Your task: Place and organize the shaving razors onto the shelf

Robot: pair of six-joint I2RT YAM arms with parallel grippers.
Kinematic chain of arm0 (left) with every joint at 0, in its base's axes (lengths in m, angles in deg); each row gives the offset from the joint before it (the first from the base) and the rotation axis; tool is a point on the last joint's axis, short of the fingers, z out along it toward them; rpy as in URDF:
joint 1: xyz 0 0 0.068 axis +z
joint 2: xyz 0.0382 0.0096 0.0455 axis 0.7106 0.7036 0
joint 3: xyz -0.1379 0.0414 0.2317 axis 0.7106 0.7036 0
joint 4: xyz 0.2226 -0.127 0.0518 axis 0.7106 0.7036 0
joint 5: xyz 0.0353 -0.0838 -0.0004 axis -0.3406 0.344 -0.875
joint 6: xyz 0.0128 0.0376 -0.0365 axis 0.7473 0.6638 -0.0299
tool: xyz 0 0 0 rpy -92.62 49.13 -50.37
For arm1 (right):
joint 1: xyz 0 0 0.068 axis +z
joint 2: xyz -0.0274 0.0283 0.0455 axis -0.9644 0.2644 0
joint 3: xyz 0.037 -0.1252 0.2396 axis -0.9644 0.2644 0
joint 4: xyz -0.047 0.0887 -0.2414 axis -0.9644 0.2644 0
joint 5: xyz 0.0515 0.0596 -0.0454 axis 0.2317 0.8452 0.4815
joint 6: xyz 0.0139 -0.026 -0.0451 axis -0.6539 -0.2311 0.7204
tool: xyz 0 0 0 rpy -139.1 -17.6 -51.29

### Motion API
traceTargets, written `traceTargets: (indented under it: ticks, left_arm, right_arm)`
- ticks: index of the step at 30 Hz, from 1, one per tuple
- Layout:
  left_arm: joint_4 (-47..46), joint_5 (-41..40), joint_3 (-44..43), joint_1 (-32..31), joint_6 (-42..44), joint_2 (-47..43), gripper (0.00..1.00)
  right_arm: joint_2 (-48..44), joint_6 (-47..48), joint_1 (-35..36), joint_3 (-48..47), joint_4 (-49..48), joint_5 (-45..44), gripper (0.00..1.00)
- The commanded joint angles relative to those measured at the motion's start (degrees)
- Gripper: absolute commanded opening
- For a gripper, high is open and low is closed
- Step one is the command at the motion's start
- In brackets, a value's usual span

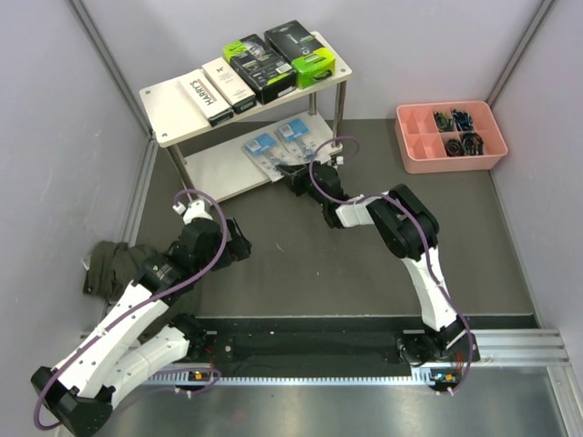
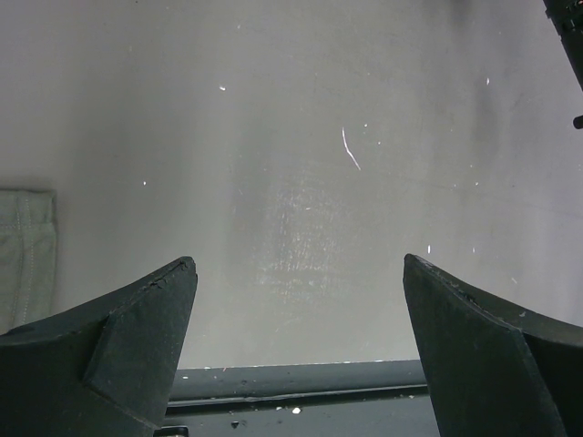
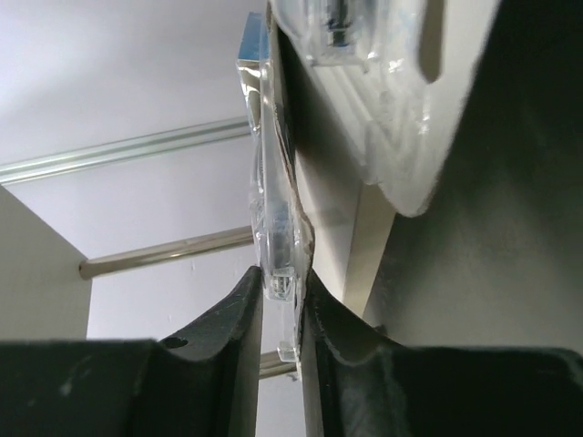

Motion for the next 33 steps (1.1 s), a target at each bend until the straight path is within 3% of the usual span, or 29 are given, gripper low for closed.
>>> traceTargets:
  ticks: [1, 6, 19, 22, 28, 33]
  left_arm:
    - [0.6, -0.3, -0.7, 0.1, 1.4, 0.1, 0.99]
    - [1.4, -0.5, -0.8, 0.2, 1.8, -0.3, 0.99]
    - [1.0, 0.3, -0.1, 0.1, 1.5, -0.5, 0.99]
    - [1.1, 0.3, 0.1, 0.1, 1.4, -0.8, 0.99]
    - [1.0, 0.5, 0.6, 0.1, 1.4, -0.8, 0.99]
    - [0.7, 1.1, 1.4, 0.1, 1.1, -0.9, 0.99]
  right_arm:
    - [1.3, -0.8, -0.7, -2.4, 3.5, -2.2, 0.22]
    - [1.2, -0.5, -0.7, -3.6, 5.0, -1.5, 0.33]
    - [0.3, 0.3, -0.7, -3.4, 6.2, -0.5, 0.38]
    - [0.2, 0.3, -0.7, -3.8, 8.1, -0.2, 0.48]
    - [-2.5, 4.3, -0.6, -3.1, 8.5, -1.4, 0.81]
    - [-3.8, 5.6, -0.6, -2.3, 7.5, -1.2, 0.86]
